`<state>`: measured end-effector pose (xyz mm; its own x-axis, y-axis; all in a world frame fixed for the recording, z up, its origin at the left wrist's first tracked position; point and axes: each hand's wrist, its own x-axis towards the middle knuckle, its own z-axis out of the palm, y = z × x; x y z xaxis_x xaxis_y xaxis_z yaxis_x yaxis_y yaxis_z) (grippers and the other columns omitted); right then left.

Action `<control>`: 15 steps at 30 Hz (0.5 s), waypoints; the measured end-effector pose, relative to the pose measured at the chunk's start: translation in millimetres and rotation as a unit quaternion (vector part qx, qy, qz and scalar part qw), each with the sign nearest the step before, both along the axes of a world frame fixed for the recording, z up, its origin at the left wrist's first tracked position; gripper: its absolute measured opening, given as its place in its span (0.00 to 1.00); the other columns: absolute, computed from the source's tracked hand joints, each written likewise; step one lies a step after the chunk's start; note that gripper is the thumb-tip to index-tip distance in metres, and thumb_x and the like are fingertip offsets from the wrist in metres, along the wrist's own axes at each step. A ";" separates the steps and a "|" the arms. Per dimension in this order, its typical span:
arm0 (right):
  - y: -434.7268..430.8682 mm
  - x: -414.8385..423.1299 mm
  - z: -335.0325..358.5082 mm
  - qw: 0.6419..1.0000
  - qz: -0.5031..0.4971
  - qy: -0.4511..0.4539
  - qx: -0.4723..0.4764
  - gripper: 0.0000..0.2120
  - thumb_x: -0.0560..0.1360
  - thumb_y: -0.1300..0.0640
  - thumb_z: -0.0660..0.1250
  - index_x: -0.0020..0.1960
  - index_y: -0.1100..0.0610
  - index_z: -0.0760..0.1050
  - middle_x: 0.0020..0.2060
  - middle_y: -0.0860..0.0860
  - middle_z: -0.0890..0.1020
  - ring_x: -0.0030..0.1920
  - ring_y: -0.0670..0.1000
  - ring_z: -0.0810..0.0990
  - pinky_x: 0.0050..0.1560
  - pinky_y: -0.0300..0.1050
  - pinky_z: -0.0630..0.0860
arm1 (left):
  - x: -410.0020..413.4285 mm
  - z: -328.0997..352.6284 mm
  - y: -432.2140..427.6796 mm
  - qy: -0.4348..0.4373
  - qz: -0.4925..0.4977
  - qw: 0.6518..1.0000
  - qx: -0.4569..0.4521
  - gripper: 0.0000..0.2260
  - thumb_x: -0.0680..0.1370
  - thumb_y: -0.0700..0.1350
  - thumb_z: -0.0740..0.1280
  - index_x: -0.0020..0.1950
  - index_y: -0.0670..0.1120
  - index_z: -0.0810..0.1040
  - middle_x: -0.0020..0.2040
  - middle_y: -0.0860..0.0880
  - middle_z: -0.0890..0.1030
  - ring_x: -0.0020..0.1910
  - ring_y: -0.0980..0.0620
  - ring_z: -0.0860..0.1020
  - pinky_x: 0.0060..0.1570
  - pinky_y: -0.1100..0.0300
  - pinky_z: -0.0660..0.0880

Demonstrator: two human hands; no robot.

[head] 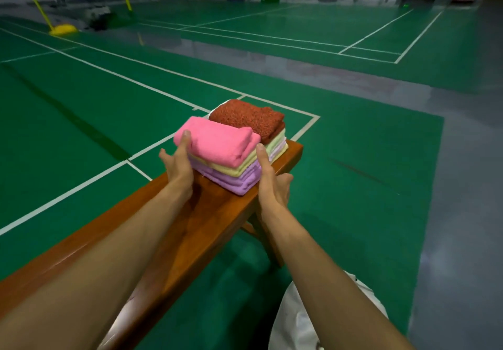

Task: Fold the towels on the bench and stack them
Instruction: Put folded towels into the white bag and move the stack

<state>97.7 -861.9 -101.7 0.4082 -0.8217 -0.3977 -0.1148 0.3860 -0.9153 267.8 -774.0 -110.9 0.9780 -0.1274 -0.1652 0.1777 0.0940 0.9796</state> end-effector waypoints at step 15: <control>-16.2 20.7 14.9 0.993 0.112 0.039 -0.031 0.55 0.64 0.21 0.68 0.78 0.56 0.66 0.80 0.58 0.57 0.78 0.62 0.57 0.78 0.61 0.56 | 0.4 -10.9 -6.5 -0.082 -0.038 0.996 0.012 0.15 0.74 0.59 0.75 0.56 0.53 0.79 0.51 0.55 0.83 0.56 0.51 0.81 0.56 0.56 0.78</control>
